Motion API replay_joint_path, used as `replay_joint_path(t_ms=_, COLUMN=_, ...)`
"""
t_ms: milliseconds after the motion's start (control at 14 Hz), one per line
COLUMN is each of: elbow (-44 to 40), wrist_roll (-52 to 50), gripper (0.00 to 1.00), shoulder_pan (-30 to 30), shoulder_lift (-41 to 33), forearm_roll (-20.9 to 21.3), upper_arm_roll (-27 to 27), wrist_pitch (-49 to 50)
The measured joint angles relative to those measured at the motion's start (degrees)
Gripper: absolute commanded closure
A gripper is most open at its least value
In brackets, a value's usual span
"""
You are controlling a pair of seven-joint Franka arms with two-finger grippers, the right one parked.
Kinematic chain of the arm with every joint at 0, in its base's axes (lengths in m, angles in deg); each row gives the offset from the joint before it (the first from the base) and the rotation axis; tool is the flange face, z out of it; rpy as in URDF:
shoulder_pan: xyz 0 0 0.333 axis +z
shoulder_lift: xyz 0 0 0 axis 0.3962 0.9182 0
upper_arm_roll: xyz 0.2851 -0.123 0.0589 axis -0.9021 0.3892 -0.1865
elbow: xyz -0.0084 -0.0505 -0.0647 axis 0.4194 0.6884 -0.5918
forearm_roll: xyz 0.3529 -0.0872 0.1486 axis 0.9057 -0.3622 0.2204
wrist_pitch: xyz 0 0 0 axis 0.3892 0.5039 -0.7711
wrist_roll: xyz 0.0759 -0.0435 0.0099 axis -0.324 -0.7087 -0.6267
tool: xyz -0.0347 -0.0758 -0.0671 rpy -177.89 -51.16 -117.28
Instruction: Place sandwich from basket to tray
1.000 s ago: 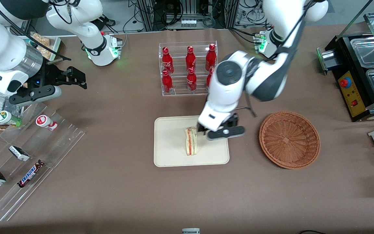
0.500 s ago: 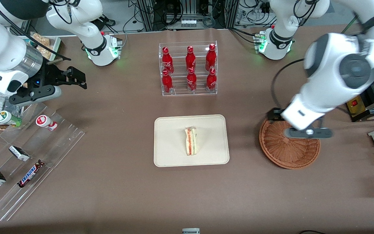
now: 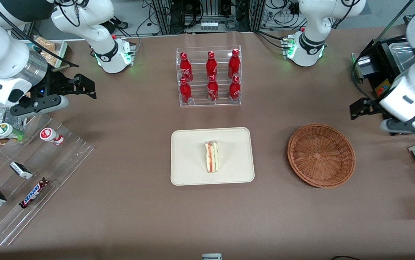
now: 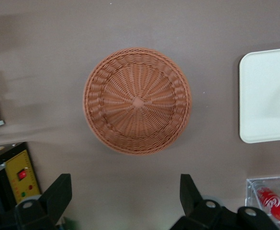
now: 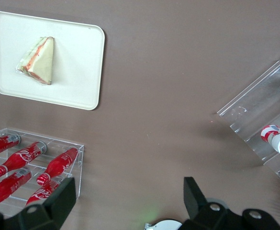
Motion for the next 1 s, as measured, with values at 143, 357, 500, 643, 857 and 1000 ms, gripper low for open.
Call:
replay_joint_path(t_ms=143, elbow=1.0, wrist_roll=0.5, gripper=0.00, shoulder_pan=0.8, shoulder_lift=-2.1, forearm_roll=0.1, upper_arm_roll=0.0, wrist_pitch=0.8)
replay_joint_path(t_ms=357, elbow=1.3, wrist_roll=0.5, gripper=0.00, shoulder_pan=3.0, shoulder_lift=-3.7, forearm_roll=0.1, upper_arm_roll=0.0, wrist_pitch=1.2)
replay_joint_path(t_ms=500, elbow=0.6, wrist_roll=1.1, gripper=0.00, shoulder_pan=5.2, shoulder_lift=-4.0, forearm_roll=0.1, upper_arm_roll=0.1, wrist_pitch=1.1)
replay_joint_path(t_ms=643, elbow=-0.3, wrist_roll=3.1, gripper=0.00, shoulder_pan=5.9, shoulder_lift=-4.0, forearm_roll=0.0, upper_arm_roll=0.6, wrist_pitch=1.2)
replay_joint_path(t_ms=857, elbow=-0.2, wrist_roll=4.4, gripper=0.00, shoulder_pan=5.8, shoulder_lift=-3.8, forearm_roll=0.0, upper_arm_roll=1.8, wrist_pitch=3.0)
replay_joint_path(t_ms=1000, elbow=0.0, wrist_roll=4.7, gripper=0.00, shoulder_pan=5.8, shoulder_lift=-3.5, forearm_roll=0.0, upper_arm_roll=2.0, wrist_pitch=3.2)
